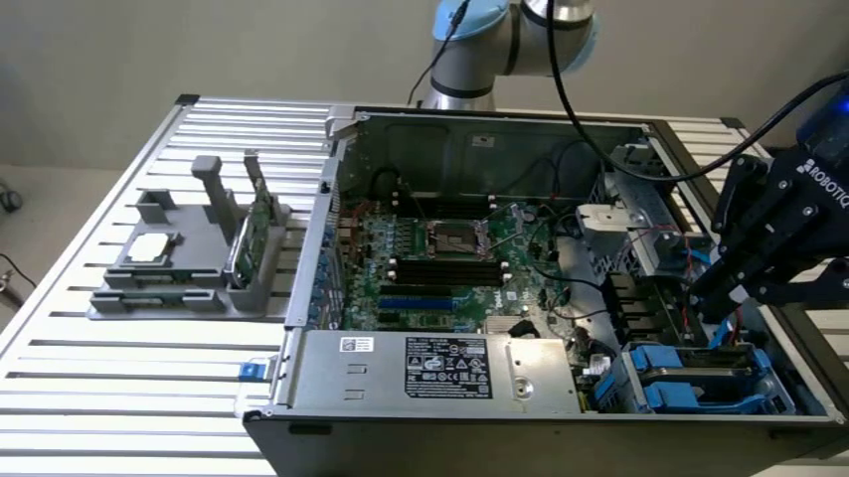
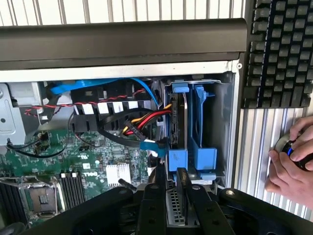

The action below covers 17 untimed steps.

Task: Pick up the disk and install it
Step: 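Insert the first disk wire, then insert the second disk wire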

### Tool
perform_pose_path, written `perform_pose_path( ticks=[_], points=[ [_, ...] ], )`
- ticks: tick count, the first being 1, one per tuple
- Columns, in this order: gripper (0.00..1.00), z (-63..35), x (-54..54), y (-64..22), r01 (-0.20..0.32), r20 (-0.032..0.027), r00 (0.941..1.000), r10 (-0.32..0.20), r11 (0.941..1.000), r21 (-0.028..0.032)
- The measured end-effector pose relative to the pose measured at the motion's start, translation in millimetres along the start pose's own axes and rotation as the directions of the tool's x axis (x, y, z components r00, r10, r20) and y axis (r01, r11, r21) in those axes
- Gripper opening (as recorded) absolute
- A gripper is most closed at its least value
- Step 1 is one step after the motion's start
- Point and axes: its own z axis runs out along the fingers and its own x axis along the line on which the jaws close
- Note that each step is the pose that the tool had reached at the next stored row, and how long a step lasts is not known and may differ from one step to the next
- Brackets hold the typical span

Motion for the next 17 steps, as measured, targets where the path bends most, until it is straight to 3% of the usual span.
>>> perform_pose_path(
  ticks=[17],
  points=[
    [0.24,-0.1,4.9,2.1,0.0,0.0002,1.0,0.0,1.0,-0.0002]
  ],
)
